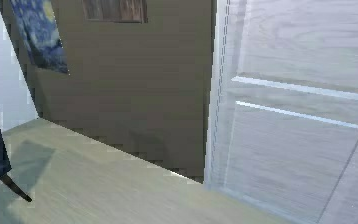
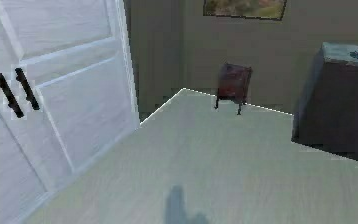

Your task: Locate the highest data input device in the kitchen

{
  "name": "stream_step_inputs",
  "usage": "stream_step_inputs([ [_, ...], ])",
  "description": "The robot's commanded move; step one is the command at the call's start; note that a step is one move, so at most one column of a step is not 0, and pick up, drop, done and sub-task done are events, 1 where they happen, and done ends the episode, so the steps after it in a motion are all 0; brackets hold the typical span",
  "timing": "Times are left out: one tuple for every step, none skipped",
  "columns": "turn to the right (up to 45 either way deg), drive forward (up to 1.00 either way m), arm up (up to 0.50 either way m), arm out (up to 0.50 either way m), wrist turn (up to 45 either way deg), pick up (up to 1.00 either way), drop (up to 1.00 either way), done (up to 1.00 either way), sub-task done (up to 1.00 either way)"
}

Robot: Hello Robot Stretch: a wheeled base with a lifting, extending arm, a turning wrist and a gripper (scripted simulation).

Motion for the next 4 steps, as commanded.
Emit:
stream_step_inputs([
  [-18.0,0.00,0.00,0.00,0.0,0.00,0.00,0.00,0.00],
  [0.0,0.90,0.00,0.00,0.0,0.00,0.00,0.00,0.00],
  [-45.0,0.00,0.00,0.00,0.0,0.00,0.00,0.00,0.00],
  [-3.0,0.00,0.00,0.00,0.0,0.00,0.00,0.00,0.00],
])
